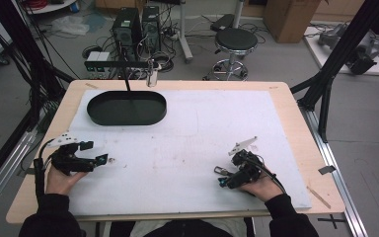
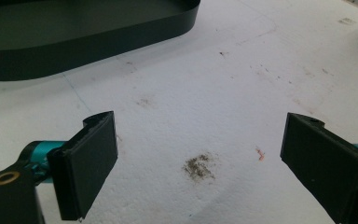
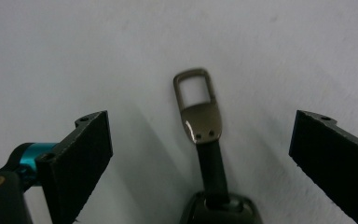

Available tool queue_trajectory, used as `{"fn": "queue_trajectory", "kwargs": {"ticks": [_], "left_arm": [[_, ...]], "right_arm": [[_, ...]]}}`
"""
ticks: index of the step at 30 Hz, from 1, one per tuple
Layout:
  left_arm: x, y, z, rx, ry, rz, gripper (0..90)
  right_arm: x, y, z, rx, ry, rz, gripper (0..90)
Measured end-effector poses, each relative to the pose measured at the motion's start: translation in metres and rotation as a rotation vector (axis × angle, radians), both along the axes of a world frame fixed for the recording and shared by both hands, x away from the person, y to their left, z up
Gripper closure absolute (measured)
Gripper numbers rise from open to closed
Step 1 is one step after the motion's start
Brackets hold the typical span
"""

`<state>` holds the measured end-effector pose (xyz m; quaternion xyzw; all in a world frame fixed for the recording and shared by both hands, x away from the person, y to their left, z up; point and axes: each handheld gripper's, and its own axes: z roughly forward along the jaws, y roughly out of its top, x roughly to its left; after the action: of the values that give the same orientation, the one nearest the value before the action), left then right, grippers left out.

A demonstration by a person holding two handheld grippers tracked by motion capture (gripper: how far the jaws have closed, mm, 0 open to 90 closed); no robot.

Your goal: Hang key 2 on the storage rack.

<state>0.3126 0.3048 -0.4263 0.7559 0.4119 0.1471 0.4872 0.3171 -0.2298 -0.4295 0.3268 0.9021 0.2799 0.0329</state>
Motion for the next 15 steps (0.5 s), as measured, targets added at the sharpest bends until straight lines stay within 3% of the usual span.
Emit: {"fn": "queue_trajectory", "kwargs": {"ticks": [2, 9, 15], "left_arm": [[0.0, 0.0, 0.0, -0.001, 0.0, 0.001, 11.3], [0.0, 0.0, 0.0, 0.0, 0.0, 0.006, 11.3], [0.0, 0.0, 0.0, 0.002, 0.0, 0.004, 11.3]], "right_arm": [[-0.003, -0.002, -0.002, -0.014, -0.002, -0.01, 7.5], [-0.012, -0.011, 0.003, 0.018, -0.032, -0.031, 36.0], [-0.018, -0.007, 0.002, -0.054, -0.095, -0.023, 50.4]]}}
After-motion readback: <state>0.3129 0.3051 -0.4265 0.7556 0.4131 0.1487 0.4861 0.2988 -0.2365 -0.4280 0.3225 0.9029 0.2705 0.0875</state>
